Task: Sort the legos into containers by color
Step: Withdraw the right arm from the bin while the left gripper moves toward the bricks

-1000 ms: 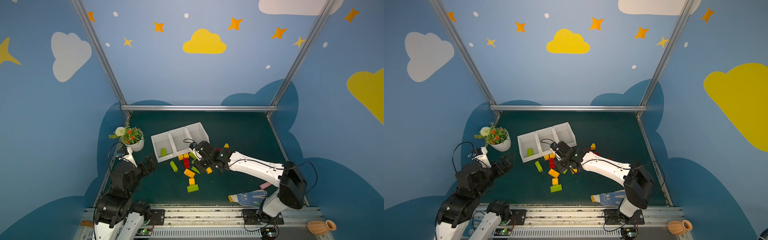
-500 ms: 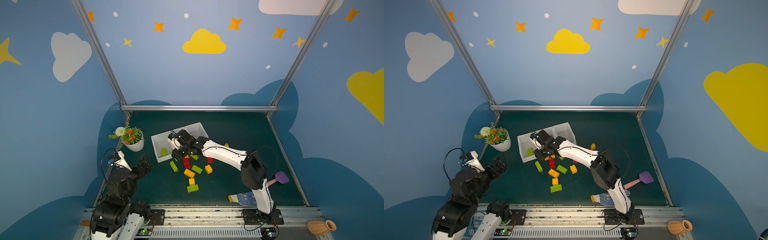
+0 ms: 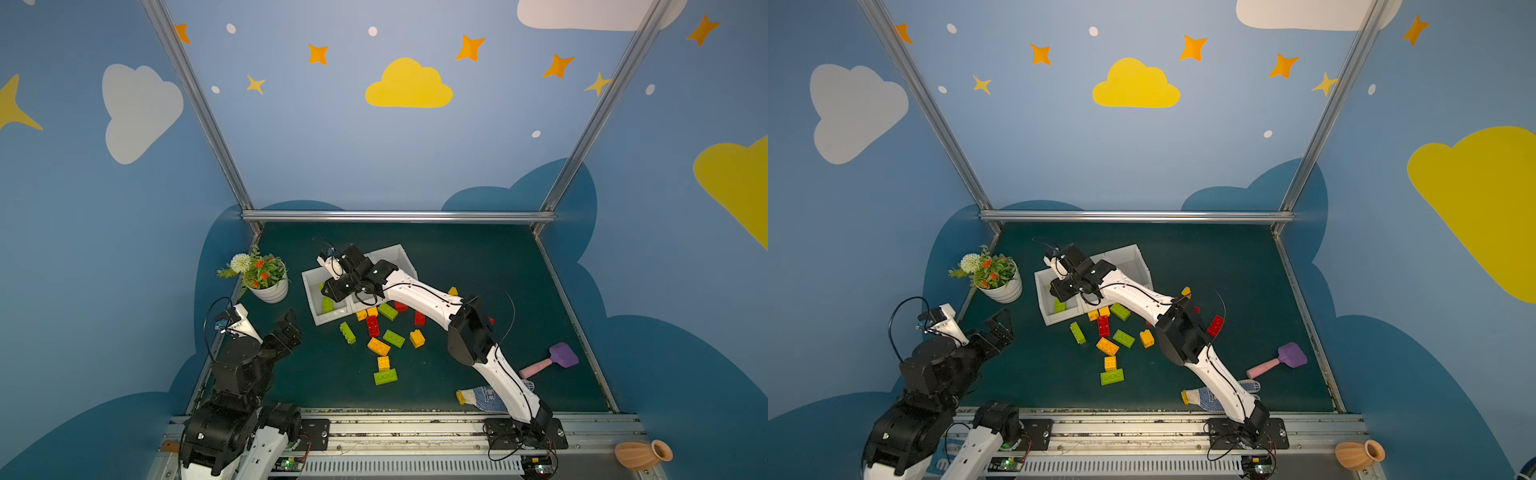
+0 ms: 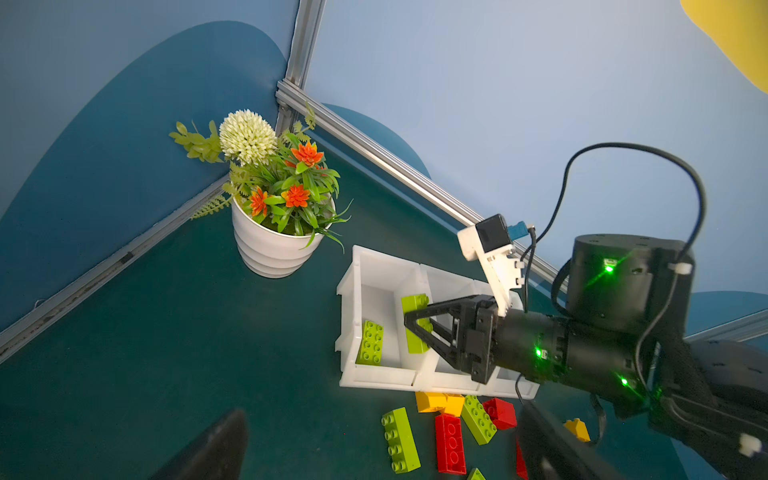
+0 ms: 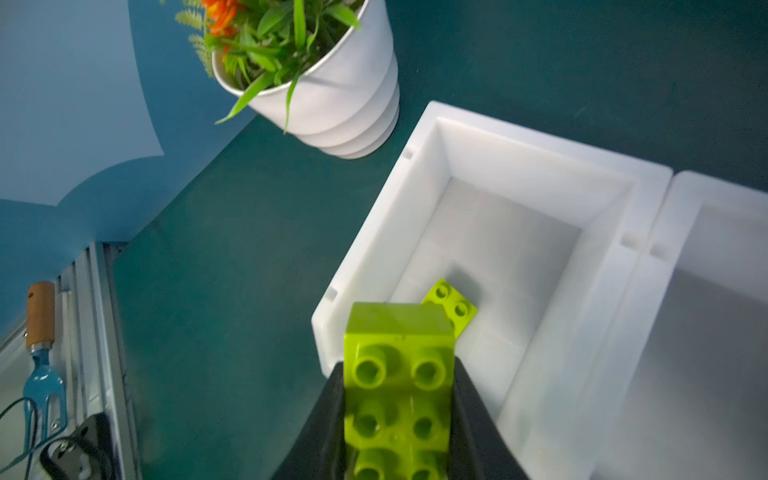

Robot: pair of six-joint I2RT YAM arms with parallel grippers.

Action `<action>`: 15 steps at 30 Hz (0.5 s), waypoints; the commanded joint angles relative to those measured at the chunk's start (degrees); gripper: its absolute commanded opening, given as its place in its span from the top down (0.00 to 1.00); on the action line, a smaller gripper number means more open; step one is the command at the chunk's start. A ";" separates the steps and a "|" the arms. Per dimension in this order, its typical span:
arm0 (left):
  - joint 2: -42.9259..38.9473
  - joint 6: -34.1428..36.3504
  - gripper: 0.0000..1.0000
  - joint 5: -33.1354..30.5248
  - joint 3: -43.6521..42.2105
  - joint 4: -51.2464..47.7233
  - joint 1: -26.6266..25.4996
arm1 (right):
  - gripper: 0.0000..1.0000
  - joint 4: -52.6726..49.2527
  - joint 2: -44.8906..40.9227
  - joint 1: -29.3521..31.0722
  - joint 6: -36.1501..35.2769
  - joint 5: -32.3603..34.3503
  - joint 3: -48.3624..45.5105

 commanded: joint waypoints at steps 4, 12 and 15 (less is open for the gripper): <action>0.91 0.23 0.00 -0.61 0.12 -0.36 -1.13 | 0.50 -2.53 4.28 -1.67 1.07 -0.91 8.17; 1.20 0.50 0.00 -0.57 -0.09 -0.19 -1.03 | 0.32 4.02 -6.80 -2.19 -0.58 1.67 -3.29; 1.55 0.88 0.00 0.02 -0.25 0.04 -0.67 | 0.27 8.99 -15.40 -2.36 -1.48 3.14 -13.80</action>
